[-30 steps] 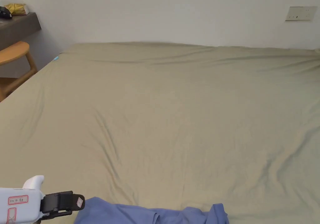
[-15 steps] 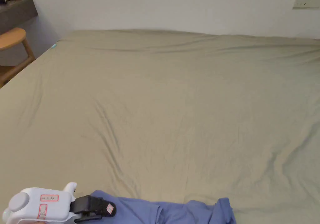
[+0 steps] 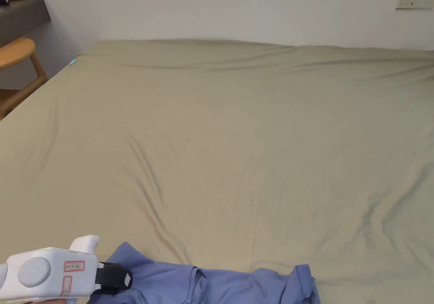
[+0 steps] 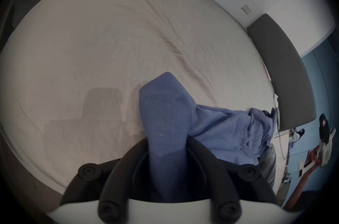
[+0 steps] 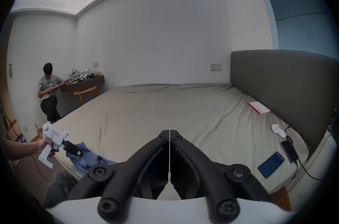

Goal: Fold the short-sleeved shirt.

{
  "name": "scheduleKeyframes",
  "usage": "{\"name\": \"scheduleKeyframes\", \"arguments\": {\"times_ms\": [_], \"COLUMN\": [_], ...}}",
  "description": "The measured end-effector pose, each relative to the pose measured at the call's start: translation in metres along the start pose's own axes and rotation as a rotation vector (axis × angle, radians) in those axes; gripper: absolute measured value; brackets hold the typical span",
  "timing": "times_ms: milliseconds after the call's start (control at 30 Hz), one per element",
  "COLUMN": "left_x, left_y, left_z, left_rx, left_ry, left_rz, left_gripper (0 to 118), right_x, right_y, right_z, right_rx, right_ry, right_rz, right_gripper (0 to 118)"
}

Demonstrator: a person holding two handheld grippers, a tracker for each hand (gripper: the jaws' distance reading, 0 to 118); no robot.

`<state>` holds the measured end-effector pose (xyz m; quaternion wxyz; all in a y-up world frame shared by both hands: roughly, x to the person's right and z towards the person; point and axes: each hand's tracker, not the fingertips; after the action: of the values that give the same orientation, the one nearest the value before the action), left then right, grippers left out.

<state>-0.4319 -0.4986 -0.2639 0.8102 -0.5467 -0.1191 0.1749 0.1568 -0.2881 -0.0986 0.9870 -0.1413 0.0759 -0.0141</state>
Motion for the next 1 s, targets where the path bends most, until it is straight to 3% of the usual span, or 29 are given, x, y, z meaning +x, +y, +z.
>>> {"name": "scheduleKeyframes", "arguments": {"times_ms": [133,400,467,600,667,833,1000], "left_x": [-0.013,-0.014,-0.02,-0.003,0.011,0.069,0.128], "left_y": [-0.002,0.005,0.008,0.018,0.024,0.027,0.019], "left_z": [0.006,0.036,0.048,0.068,0.072,0.056,0.029], "left_rx": [0.001,0.068,0.089,0.059,0.058,0.038,-0.036], "left_ry": [-0.012,0.152,0.244,0.544,0.635,0.535,0.222], "left_rz": [0.092,-0.017,-0.053,-0.256,-0.28,-0.366,-0.357], "left_gripper": [15,14,14,14,14,15,15], "right_x": [0.003,0.002,0.0,-0.003,-0.004,-0.006,-0.022], "right_y": [-0.003,0.003,0.004,0.001,0.001,-0.02,-0.015], "right_z": [0.0,-0.007,-0.006,-0.006,-0.007,-0.026,-0.029], "right_rx": [-0.01,-0.022,-0.021,-0.027,-0.029,-0.045,-0.033], "right_ry": [-0.012,-0.041,-0.042,-0.045,-0.043,-0.028,-0.031], "right_rz": [-0.004,0.002,0.002,-0.004,-0.005,-0.005,0.038], "right_gripper": [2,2,2,2,2,2,2]}}
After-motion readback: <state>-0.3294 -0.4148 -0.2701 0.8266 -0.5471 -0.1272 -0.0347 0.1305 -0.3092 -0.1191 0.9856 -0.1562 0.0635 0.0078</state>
